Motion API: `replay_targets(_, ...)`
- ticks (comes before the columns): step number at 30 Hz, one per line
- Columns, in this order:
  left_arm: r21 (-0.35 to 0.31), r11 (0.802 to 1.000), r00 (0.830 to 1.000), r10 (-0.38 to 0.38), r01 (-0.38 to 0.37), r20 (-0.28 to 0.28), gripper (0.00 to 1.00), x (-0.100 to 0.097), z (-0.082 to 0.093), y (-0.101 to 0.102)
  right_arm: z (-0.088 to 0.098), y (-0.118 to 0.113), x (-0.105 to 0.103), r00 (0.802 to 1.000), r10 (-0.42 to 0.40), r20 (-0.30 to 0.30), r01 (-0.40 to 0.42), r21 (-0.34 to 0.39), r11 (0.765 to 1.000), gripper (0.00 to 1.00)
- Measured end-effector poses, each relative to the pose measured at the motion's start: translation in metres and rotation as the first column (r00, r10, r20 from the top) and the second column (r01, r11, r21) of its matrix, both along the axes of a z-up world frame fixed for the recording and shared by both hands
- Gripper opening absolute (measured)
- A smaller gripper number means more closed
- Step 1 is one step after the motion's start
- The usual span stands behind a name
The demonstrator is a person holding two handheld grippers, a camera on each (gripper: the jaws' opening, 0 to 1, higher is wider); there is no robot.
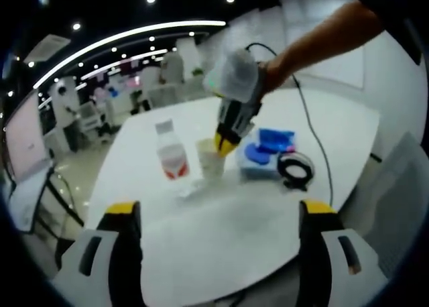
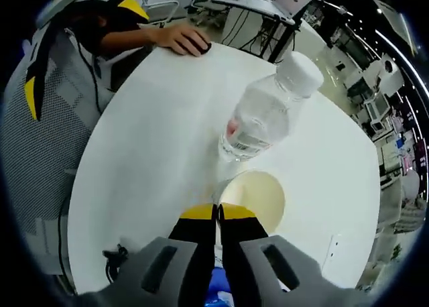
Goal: Arrange the tabletop items into an orderly group along one side of the table until the central work area is clear of visible clutter.
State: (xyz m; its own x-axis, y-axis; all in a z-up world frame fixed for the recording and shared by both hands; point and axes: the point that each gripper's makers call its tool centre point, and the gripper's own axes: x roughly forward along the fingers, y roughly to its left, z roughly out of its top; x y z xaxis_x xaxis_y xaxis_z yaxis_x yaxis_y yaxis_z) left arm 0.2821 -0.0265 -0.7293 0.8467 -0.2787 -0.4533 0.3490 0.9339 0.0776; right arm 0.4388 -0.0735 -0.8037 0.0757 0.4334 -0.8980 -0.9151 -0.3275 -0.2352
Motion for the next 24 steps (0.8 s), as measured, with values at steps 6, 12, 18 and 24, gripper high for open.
replay_targets(6, -0.003, 1.000, 1.000, 0.006, -0.006, 0.003, 0.93, 0.001, 0.001, 0.001, -0.003, 0.004, 0.003, 1.000, 0.000, 0.002, 0.000, -0.002, 1.000, 0.03)
replay_targets(12, -0.006, 1.000, 1.000, 0.010, -0.010, 0.005, 0.93, 0.002, 0.001, 0.001, -0.004, 0.011, 0.002, 1.000, -0.005, 0.001, 0.005, 0.024, 1.000, 0.02)
replay_targets(18, -0.007, 1.000, 1.000, 0.011, -0.011, 0.005, 0.93, 0.003, 0.000, 0.002, -0.004, 0.016, 0.002, 1.000, -0.014, -0.002, 0.014, 0.036, 0.999, 0.06)
replay_targets(24, -0.003, 1.000, 1.000, 0.011, -0.011, 0.004, 0.93, 0.003, 0.000, 0.003, 0.000, 0.021, 0.004, 1.000, -0.026, 0.016, 0.025, 0.063, 0.998, 0.13)
